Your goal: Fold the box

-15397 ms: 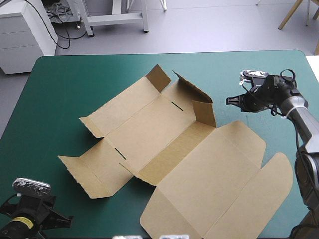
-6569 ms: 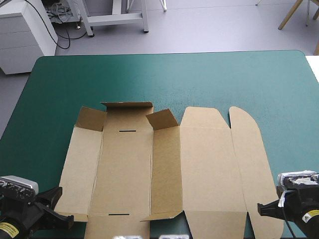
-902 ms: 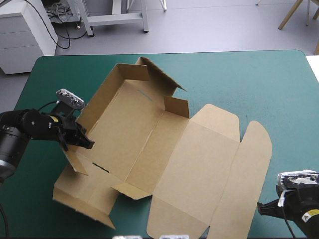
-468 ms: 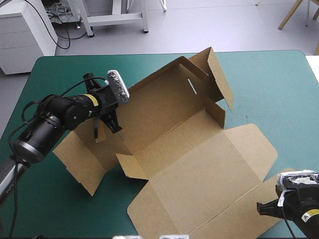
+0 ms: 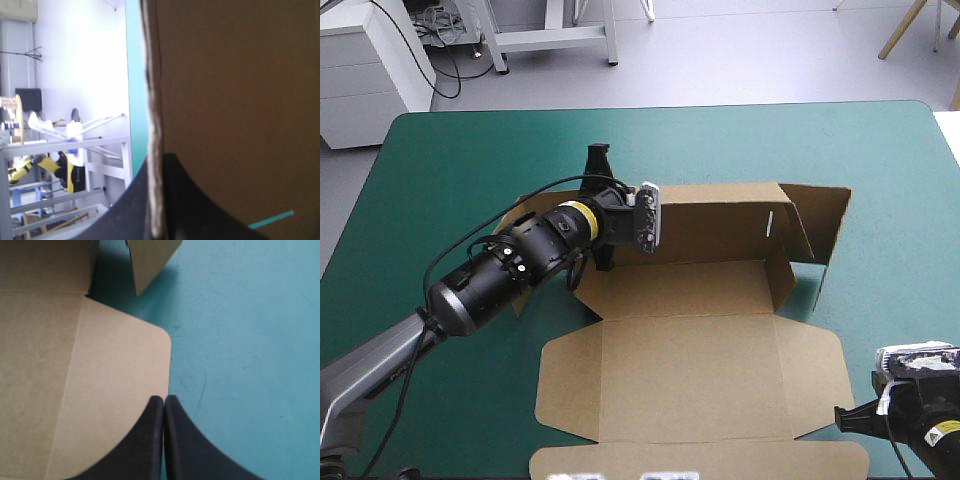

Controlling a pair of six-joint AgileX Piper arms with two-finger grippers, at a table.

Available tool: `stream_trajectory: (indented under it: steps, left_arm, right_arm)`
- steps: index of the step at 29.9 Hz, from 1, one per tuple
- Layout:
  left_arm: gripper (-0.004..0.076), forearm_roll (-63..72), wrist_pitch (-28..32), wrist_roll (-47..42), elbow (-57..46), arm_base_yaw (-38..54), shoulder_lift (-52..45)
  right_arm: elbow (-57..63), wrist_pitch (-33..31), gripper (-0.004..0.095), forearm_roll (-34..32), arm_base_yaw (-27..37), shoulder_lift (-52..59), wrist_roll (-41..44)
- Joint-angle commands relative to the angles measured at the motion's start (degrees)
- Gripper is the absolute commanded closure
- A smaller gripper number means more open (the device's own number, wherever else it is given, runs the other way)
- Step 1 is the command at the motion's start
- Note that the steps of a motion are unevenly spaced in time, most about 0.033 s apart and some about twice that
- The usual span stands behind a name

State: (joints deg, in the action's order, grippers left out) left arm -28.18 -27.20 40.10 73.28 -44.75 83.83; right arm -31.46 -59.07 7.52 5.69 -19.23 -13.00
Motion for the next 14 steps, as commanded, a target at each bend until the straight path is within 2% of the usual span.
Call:
stream_trajectory:
  steps: [1, 6, 11, 14]
  left_arm:
    - [0.0734, -7.6, 4.7, -3.1, 2.1, -3.8, -0.7]
    - [0.0734, -17.3, 4.3, -9.7, 2.1, -7.9, 1.3]
    - [0.0734, -33.9, -1.8, -28.0, 2.1, -11.9, 3.5]
    - [0.0734, -43.3, -5.5, -36.0, 1.8, -14.4, 4.6]
  right_arm:
    - [-1.3, 3.4, 0.0927, 0.4, 0.3, -0.5, -0.5]
    - [-1.3, 3.4, 0.0927, 0.4, 0.3, -0.5, -0.5]
    - [-1.3, 3.4, 0.0927, 0.4, 0.3, -0.5, -0.5]
    - [-1.3, 3.4, 0.0927, 0.4, 0.3, -0.5, -0.5]
